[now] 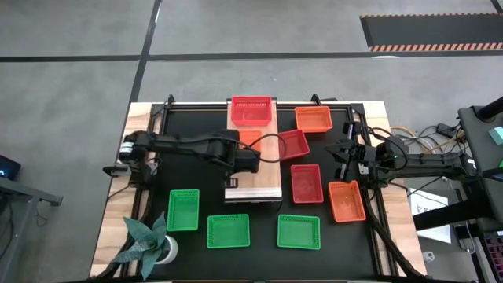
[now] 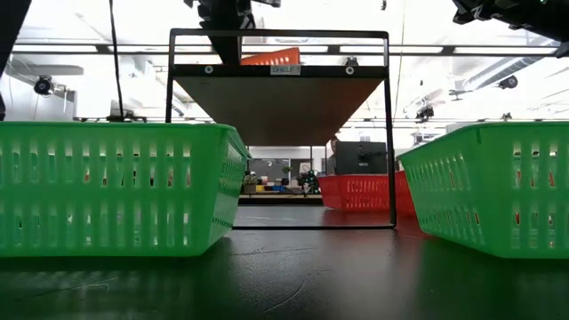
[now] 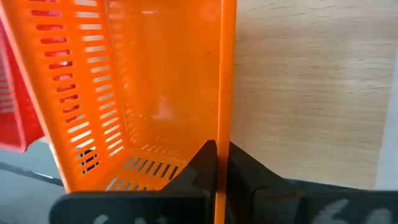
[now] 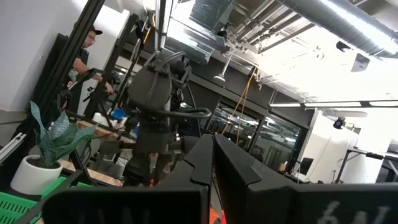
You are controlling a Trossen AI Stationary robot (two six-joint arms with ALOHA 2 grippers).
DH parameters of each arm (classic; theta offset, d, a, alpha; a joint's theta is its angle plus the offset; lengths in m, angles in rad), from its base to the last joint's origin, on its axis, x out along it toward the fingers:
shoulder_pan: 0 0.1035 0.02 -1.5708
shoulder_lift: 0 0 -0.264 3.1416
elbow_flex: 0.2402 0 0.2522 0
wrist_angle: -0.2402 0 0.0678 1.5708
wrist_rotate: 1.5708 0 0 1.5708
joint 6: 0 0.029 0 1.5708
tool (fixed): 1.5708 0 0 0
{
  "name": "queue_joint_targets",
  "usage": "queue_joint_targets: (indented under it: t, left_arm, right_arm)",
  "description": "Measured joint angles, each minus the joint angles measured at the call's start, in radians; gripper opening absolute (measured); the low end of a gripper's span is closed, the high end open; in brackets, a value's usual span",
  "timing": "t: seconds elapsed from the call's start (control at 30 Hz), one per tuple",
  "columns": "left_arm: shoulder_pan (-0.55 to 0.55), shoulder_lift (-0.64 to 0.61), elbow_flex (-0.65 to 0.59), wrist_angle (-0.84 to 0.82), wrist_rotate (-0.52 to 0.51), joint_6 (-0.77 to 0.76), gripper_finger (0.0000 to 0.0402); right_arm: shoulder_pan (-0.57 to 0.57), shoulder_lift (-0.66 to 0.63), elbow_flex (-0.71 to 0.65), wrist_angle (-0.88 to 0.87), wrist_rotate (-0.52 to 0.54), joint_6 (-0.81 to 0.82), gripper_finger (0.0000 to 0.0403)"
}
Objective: Stack baskets on shelf by color
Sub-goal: Put the middle orange bin on the shelf
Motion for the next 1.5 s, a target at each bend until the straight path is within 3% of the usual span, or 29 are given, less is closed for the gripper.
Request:
queue_joint_targets:
  t: [0.77,0.93,1.03,1.27,1.5]
  left_arm:
    - [0.021,-0.039,0.029,0.043,0.003,0.051,0.0068]
    - [0.005,-0.087,0.037,-0.046,0.007,0.046,0.0068]
    - [0.002,-0.135,0.008,-0.13,0.006,-0.001,0.006]
    - [0.016,-0.239,-0.155,-0.127,0.002,-0.03,0.0013]
    - [0.064,-0.281,-0.316,0.01,0.002,-0.028,0.0003]
  right_arm:
    - [0.0,0.0,0.0,-0.006,0.0,-0.003,0.0009]
    - [0.0,0.0,0.0,-0.005,0.0,-0.003,0.0009]
    - [0.0,0.0,0.0,-0.006,0.0,-0.003,0.0009]
    - [0.0,0.0,0.0,-0.01,0.0,-0.003,0.0009]
    - [0.0,0.0,0.0,-0.011,0.0,-0.003,0.0009]
